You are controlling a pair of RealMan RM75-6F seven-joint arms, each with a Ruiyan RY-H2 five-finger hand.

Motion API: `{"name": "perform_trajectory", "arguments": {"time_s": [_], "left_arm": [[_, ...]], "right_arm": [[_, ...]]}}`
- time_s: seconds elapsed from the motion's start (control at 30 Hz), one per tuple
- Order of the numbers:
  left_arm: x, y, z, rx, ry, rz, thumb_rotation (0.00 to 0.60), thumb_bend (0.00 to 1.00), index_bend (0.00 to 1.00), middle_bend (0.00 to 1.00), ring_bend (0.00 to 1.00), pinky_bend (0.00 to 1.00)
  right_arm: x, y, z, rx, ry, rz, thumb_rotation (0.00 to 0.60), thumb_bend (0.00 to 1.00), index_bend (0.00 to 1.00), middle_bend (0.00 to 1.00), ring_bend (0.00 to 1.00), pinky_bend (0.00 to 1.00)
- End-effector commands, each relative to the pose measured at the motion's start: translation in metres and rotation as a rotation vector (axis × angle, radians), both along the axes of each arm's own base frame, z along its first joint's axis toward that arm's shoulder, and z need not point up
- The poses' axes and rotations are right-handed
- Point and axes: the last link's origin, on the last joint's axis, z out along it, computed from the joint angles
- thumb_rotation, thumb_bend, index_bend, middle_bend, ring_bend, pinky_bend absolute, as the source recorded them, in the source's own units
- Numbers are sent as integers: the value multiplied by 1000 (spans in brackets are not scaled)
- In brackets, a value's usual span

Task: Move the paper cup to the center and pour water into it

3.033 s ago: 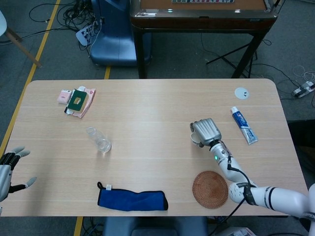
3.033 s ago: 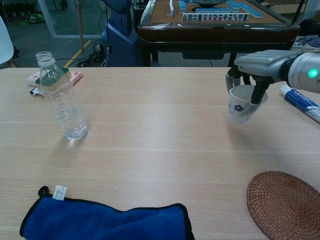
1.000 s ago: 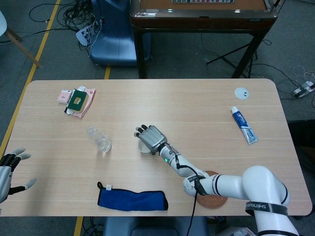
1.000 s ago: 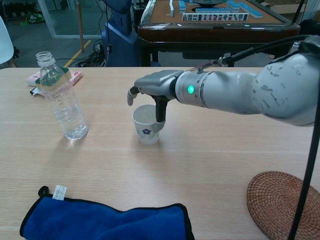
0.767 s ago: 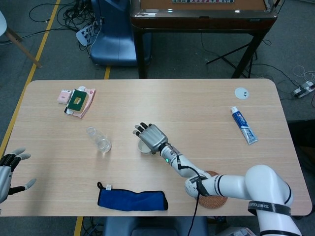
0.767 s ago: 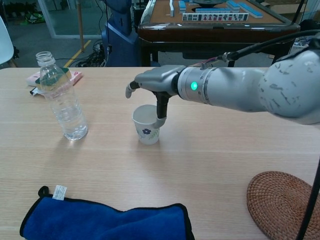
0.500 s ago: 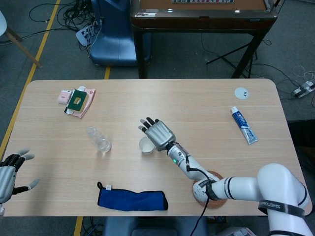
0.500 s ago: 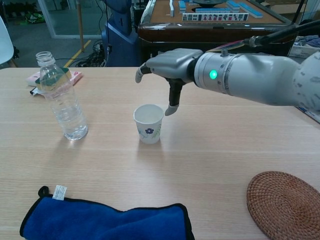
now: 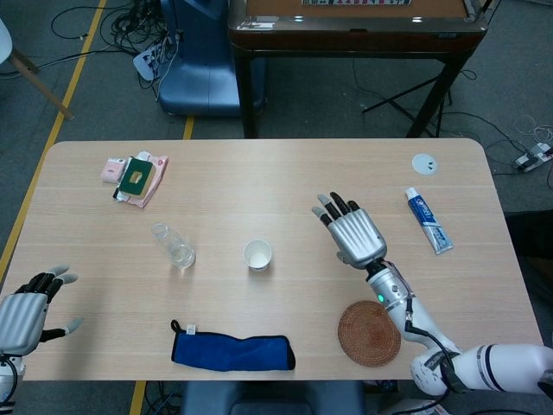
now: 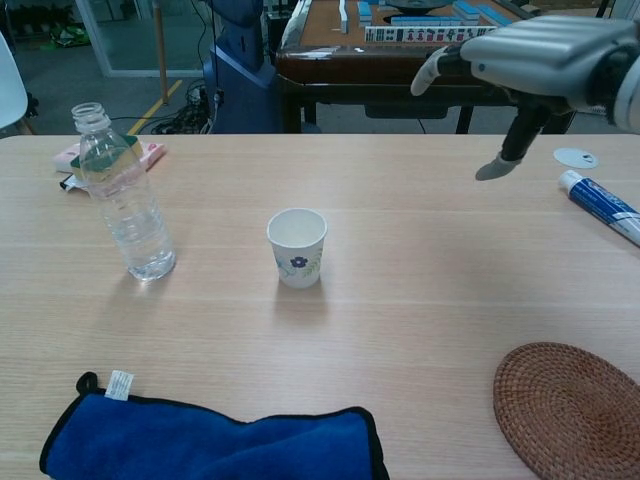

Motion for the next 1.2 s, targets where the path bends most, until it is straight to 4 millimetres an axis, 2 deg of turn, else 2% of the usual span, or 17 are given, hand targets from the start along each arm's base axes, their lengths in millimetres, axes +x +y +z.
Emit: {"name": "perform_trajectory", "arguments": {"time_s": [0.03,0.33,0.53,0.67,0.9,1.2], "left_arm": [[2,1,-4,-9,0,-8,600,102,305,212,229,409],[5,4,-9,-12,-13,-31,600,102,304,221,238,415],[7,5,-11,-11,-25,-47,600,102,304,225,240,420],[9,6,-14,-12,-36,-57,600,101,304,225,240,430],[18,18,-24,-28,-119,-79,600,102,303,225,240,453],[37,48,-33,-40,-237,-72,600,102,258,225,240,453]], "right_arm": [[-38,23,28,-68,-13,-28,600,0,178,95,63,294],[-98,72,63,-167,-60,-72,600,0,178,106,63,294],[-136,105,76,-212,-118,-107,600,0,178,114,63,294],[-155,125,79,-239,-154,-118,600,0,178,120,63,294],[-177,156,81,-278,-233,-126,600,0,178,124,63,294],[-185,185,86,-294,-313,-81,600,0,196,137,64,294]]}}
